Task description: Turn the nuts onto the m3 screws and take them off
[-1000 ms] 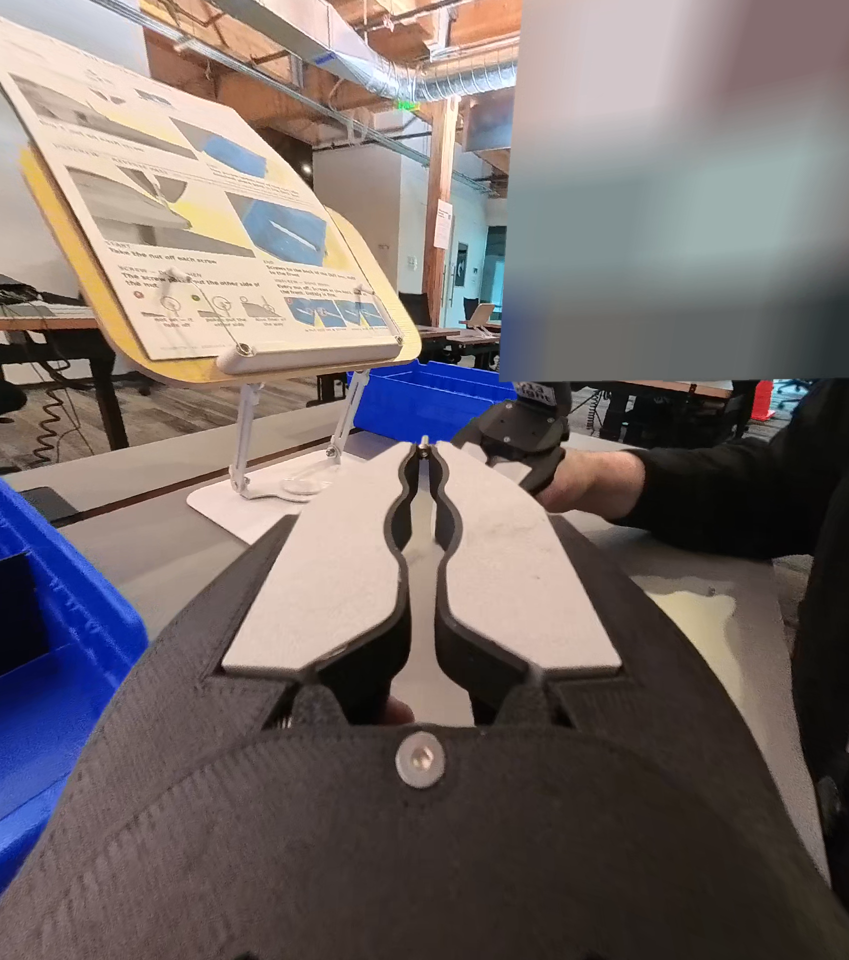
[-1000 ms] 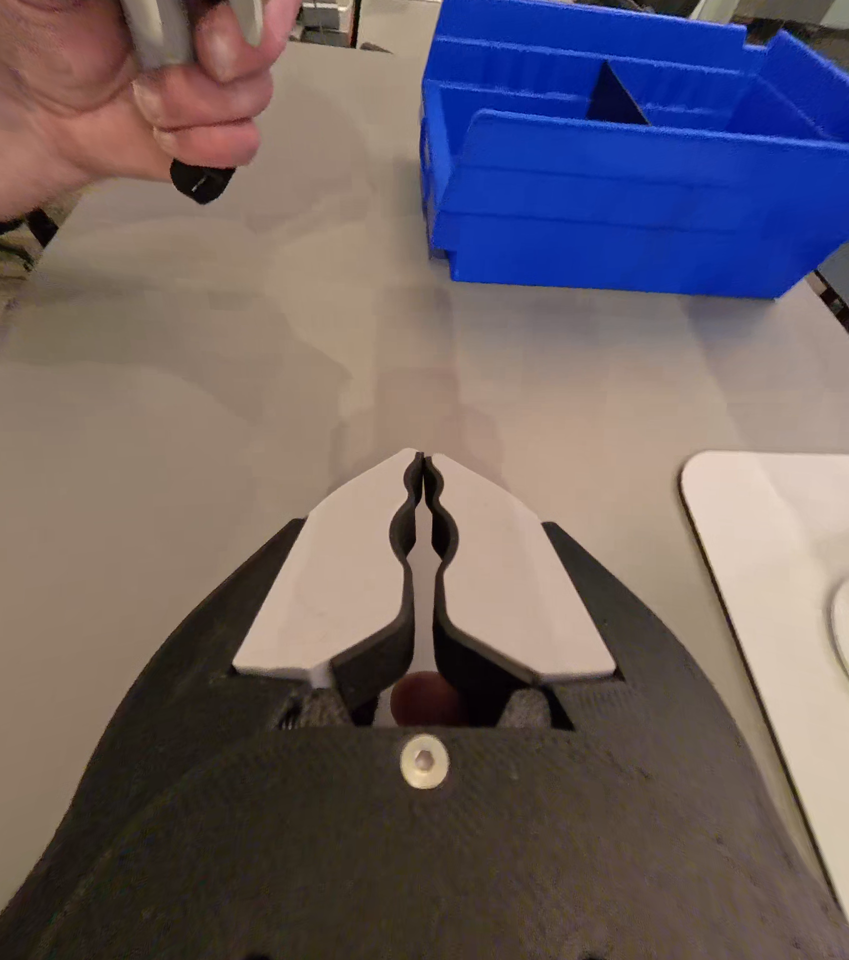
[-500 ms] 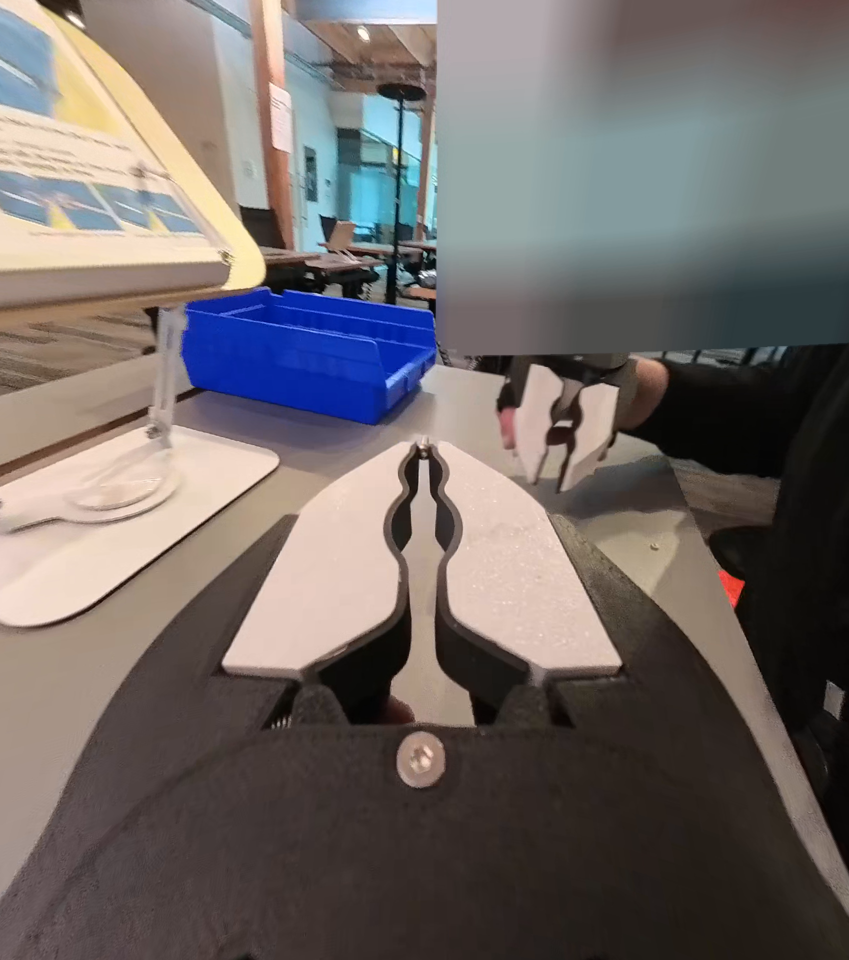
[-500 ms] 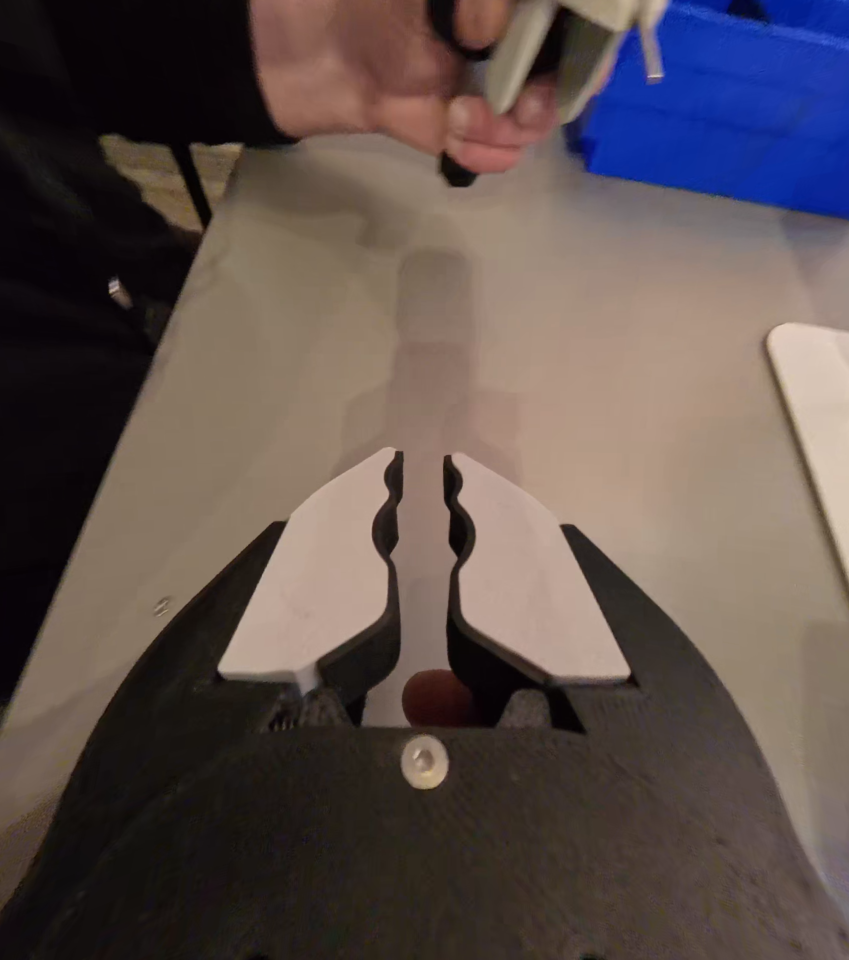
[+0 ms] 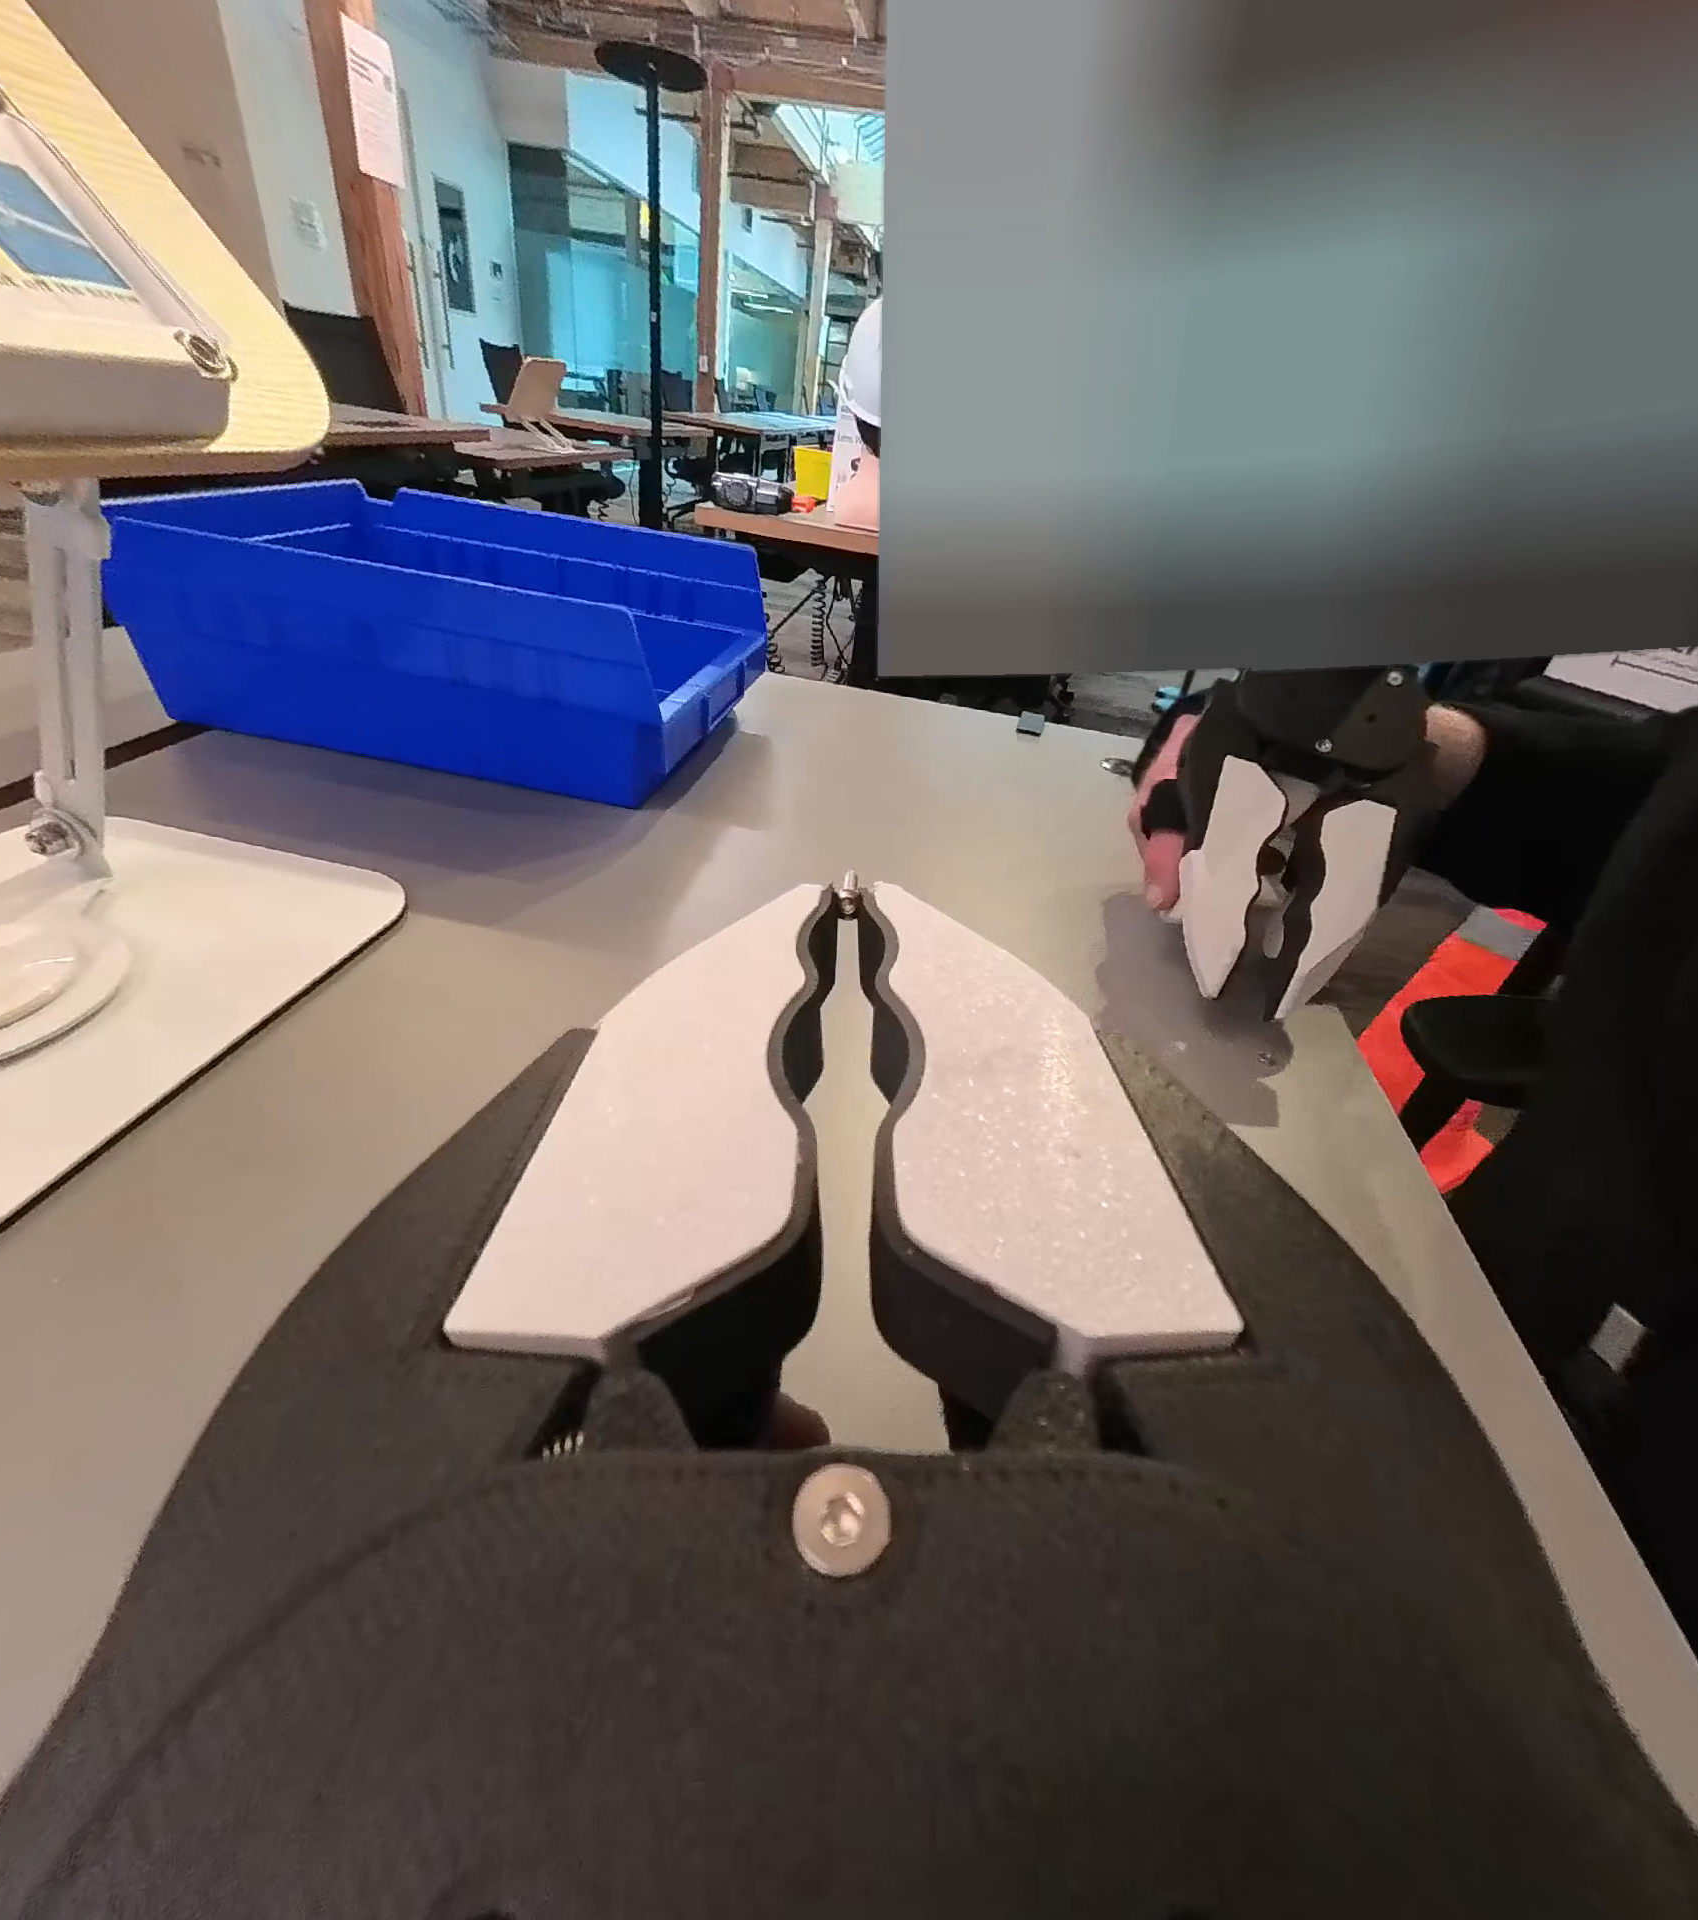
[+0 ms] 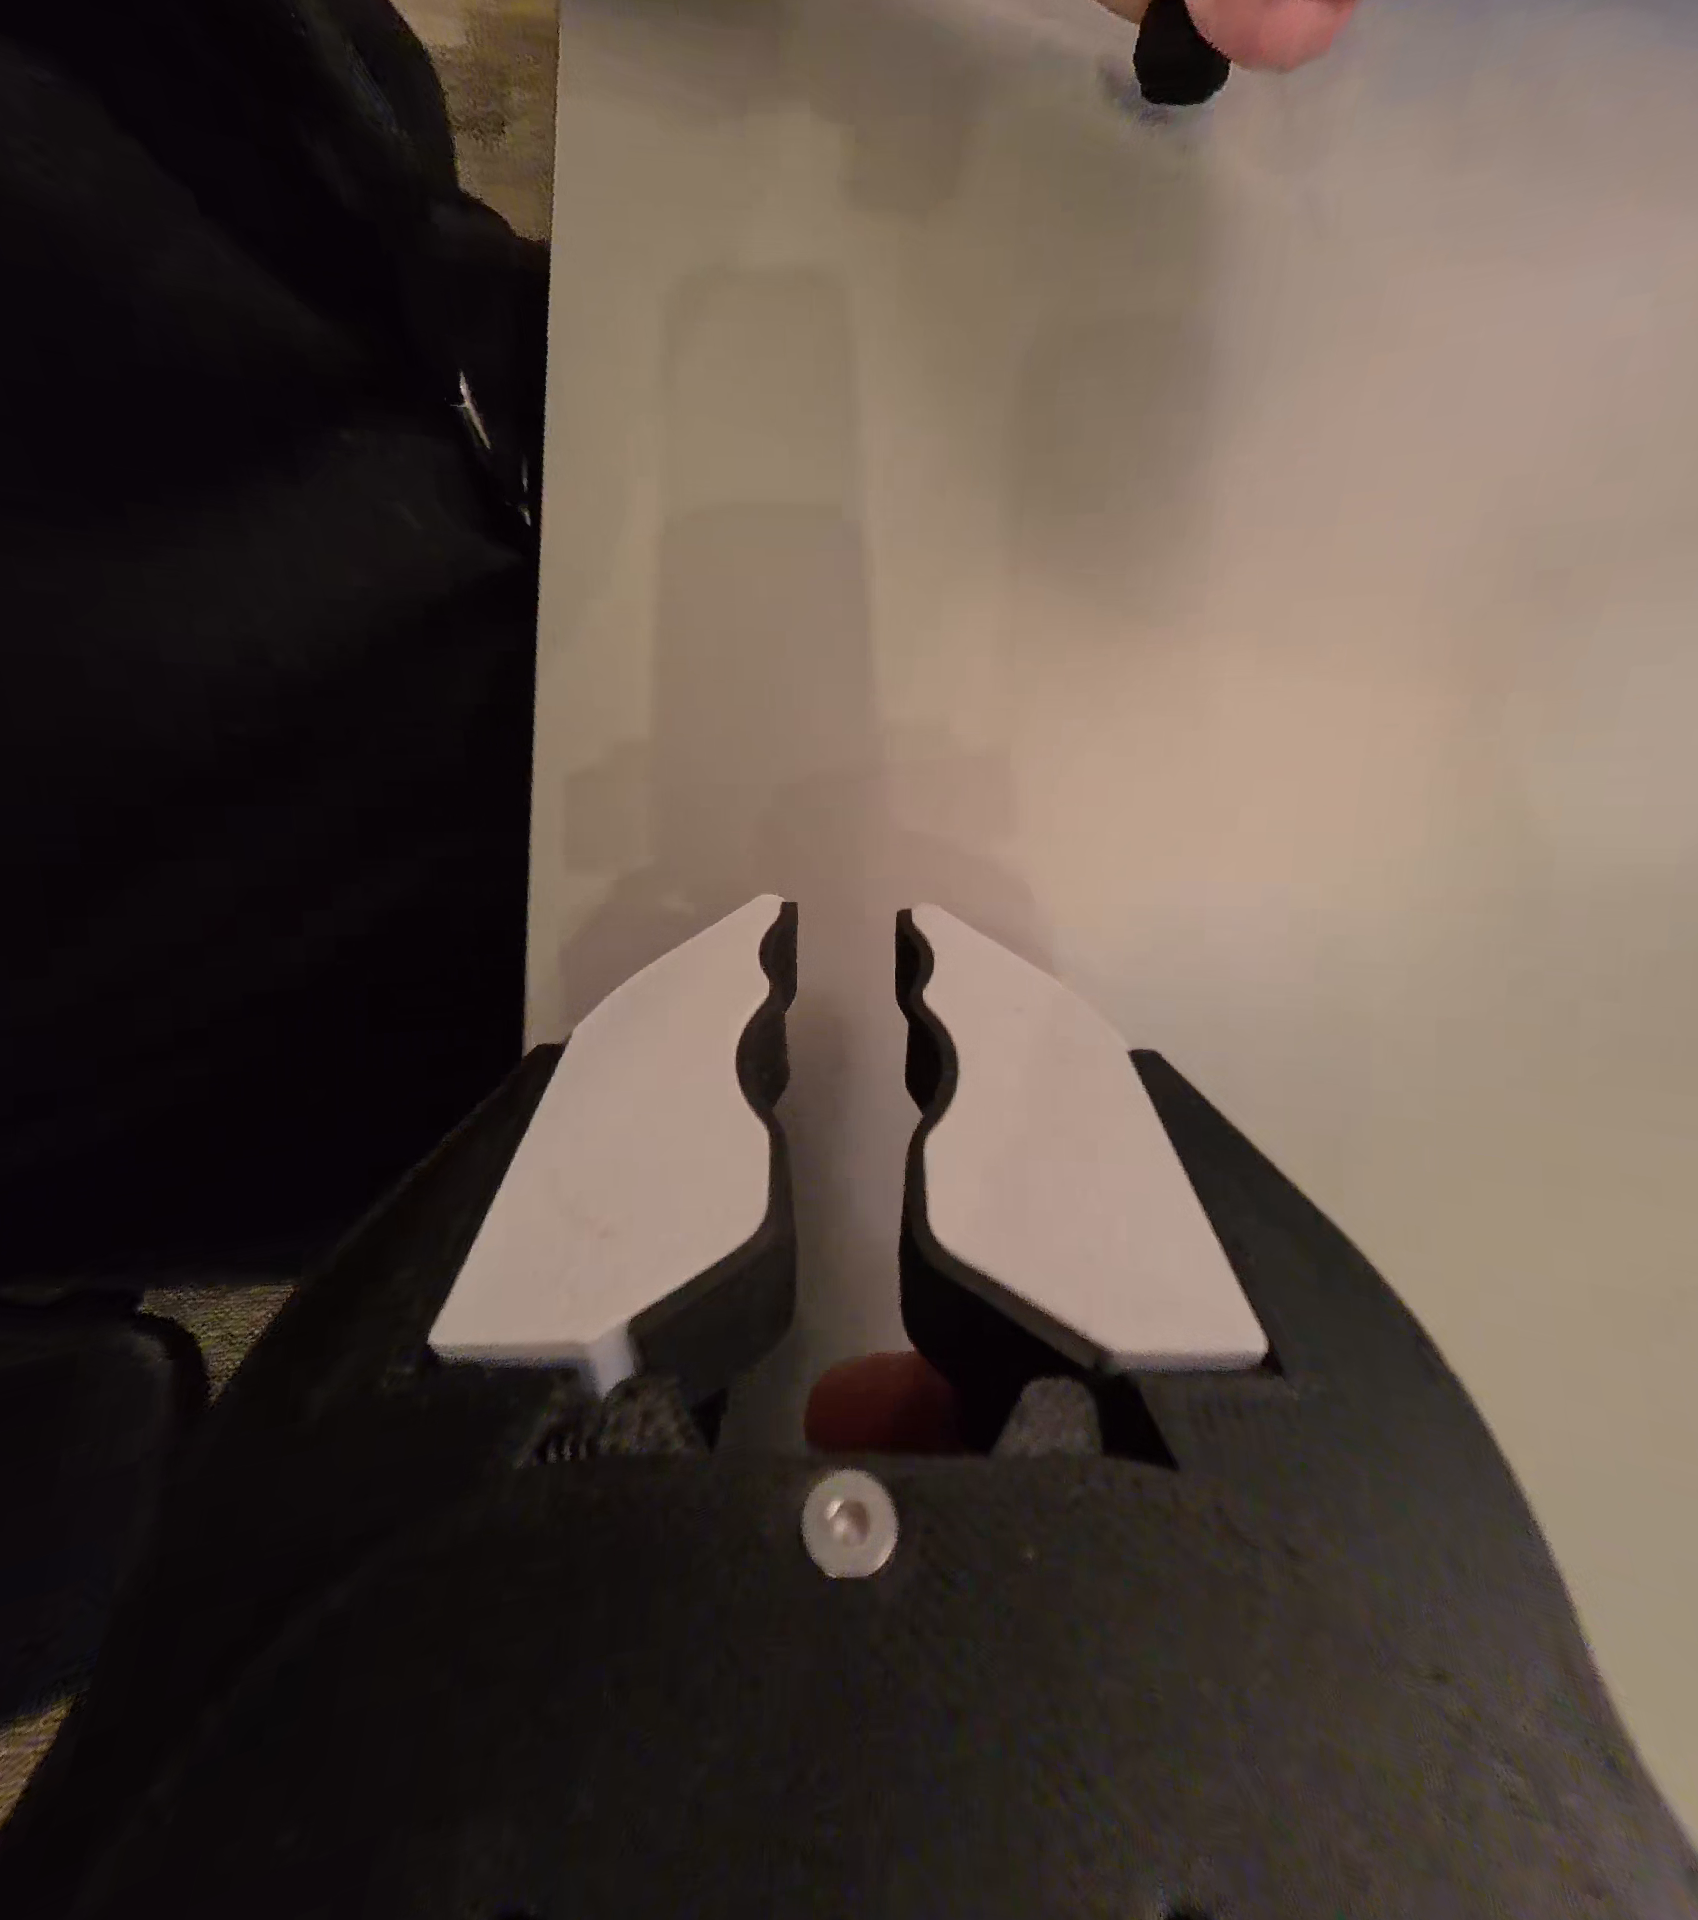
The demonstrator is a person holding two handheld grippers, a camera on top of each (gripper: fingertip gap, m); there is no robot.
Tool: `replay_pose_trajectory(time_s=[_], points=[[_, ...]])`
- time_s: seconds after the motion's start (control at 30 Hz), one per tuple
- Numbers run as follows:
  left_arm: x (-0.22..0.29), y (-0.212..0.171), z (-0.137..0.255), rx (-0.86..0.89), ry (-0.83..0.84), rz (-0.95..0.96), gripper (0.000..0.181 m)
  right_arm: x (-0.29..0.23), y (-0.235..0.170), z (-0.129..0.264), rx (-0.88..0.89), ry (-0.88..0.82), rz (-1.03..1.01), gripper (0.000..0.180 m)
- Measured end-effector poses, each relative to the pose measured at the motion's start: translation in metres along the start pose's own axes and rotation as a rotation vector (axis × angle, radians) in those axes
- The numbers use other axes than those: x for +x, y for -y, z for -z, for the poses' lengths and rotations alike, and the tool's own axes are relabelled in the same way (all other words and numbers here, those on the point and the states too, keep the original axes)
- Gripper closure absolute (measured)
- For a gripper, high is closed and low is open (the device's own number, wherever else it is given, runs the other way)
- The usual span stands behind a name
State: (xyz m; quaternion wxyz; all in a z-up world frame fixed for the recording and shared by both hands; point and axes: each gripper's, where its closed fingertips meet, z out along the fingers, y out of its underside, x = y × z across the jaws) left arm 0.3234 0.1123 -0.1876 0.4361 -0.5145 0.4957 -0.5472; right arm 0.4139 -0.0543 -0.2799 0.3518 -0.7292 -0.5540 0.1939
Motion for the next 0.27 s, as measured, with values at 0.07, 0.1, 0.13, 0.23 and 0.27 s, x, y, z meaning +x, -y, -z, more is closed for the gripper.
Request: replay_pose_trajectory(time_s=[0.07,0.1,0.13,0.23,0.27], points=[[0.002,-0.001,-0.002,-0.003,-0.01,0.0,0.178,-0.009,-0.001,0.002,-0.006,0.019,-0.021,0.161],[0.003,-0.002,-0.002,-0.007,-0.013,-0.002,0.178,-0.011,-0.001,0.002,-0.006,0.018,-0.025,0.161],[0.003,-0.002,-0.003,-0.009,-0.013,-0.003,0.178,-0.015,0.0,0.001,-0.006,0.026,-0.034,0.161],[0.004,-0.002,-0.001,-0.002,-0.014,0.003,0.178,-0.018,-0.004,-0.002,-0.027,0.026,-0.05,0.162],[0.004,-0.002,-0.001,-0.003,-0.014,0.004,0.178,-0.019,-0.007,-0.003,-0.042,0.023,-0.058,0.162]])
